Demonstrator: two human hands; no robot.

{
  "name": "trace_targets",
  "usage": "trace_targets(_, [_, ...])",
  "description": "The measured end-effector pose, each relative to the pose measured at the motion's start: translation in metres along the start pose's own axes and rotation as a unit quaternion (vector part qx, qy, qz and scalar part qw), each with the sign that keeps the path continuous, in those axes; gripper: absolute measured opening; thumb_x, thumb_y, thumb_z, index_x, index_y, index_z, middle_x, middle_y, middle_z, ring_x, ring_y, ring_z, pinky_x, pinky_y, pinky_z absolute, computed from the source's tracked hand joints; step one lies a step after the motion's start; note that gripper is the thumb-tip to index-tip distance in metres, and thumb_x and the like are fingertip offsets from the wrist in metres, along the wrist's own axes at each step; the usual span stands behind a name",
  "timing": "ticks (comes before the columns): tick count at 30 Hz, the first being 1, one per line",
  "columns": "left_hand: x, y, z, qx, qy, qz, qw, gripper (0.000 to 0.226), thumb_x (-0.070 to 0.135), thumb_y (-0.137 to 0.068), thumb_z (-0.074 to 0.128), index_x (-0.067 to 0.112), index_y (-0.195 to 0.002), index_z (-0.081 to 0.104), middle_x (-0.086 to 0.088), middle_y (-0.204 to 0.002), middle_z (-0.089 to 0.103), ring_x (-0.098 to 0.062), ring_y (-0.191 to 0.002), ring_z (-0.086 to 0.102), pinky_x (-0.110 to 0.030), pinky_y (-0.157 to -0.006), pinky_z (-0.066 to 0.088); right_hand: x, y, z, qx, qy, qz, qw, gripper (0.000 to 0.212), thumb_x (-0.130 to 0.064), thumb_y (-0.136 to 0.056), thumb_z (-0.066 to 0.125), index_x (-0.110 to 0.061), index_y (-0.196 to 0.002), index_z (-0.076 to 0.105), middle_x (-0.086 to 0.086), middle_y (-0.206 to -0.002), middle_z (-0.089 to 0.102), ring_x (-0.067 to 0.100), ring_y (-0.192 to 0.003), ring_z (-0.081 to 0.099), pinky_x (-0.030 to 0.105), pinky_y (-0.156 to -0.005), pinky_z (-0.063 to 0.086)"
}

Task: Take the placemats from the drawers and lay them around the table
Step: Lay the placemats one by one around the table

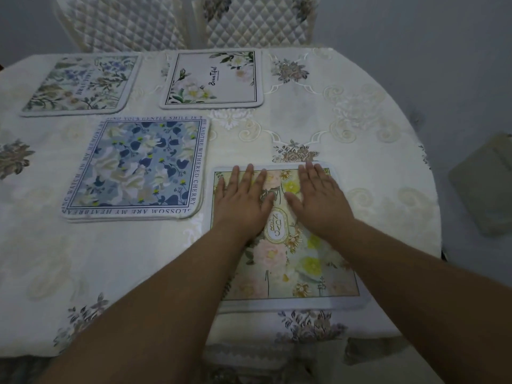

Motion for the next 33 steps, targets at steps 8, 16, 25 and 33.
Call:
trace_targets(8, [-0.008, -0.009, 0.006, 0.033, 0.013, -0.046, 0.998, 0.075, 0.067, -0.097, 0.014, 0.031, -0.162, 0.003, 0.007, -0.170, 0.001, -0.022, -0.156, -0.012, -0.043, -0.126, -0.003, 0.019, -0.015, -0.001, 0.038, -0.016, 0.075, 0.996, 0.086, -0.070, -0.094, 0.015, -0.017, -0.160, 0.000, 0.001, -0.168, 0.000, 0.015, -0.154, -0.004, 0.040, -0.125, 0.004])
trace_targets(16, [-0.015, 0.057, 0.007, 0.028, 0.053, -0.083, 0.995, 0.075, 0.063, -0.101, 0.017, 0.023, -0.163, 0.001, 0.001, -0.170, -0.006, -0.017, -0.155, -0.014, -0.040, -0.126, -0.005, 0.013, -0.002, 0.001, 0.006, -0.010, 0.095, 0.995, 0.085, -0.066, -0.096, 0.010, -0.010, -0.159, -0.001, 0.014, -0.167, -0.001, 0.027, -0.154, -0.004, 0.045, -0.125, 0.004])
trace_targets(25, [-0.018, 0.195, 0.004, -0.115, 0.095, -0.118, 0.982, 0.077, 0.051, -0.103, 0.029, 0.016, -0.162, -0.005, -0.002, -0.167, -0.018, -0.021, -0.155, -0.017, -0.036, -0.125, -0.005, -0.021, 0.152, -0.007, -0.175, -0.023, 0.050, 0.983, 0.086, -0.062, -0.099, 0.026, -0.005, -0.159, 0.004, 0.016, -0.167, -0.001, 0.029, -0.154, -0.001, 0.042, -0.124, 0.013])
trace_targets(33, [-0.031, 0.243, -0.171, -0.033, 0.213, -0.158, 0.963, 0.056, 0.045, -0.100, 0.052, 0.028, -0.152, 0.042, 0.001, -0.158, 0.043, -0.021, -0.141, 0.042, -0.038, -0.115, 0.035, -0.065, 0.157, -0.173, -0.128, -0.088, 0.046, 0.987, 0.072, -0.062, -0.094, 0.046, -0.023, -0.154, 0.035, 0.006, -0.162, 0.028, 0.031, -0.143, 0.035, 0.049, -0.113, 0.035])
Point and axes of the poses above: each hand's wrist, its own y-axis away from the middle knuckle, its own z-axis out of the palm, x = y × z, the point moved 5 cm from there along -y, towards the middle knuckle
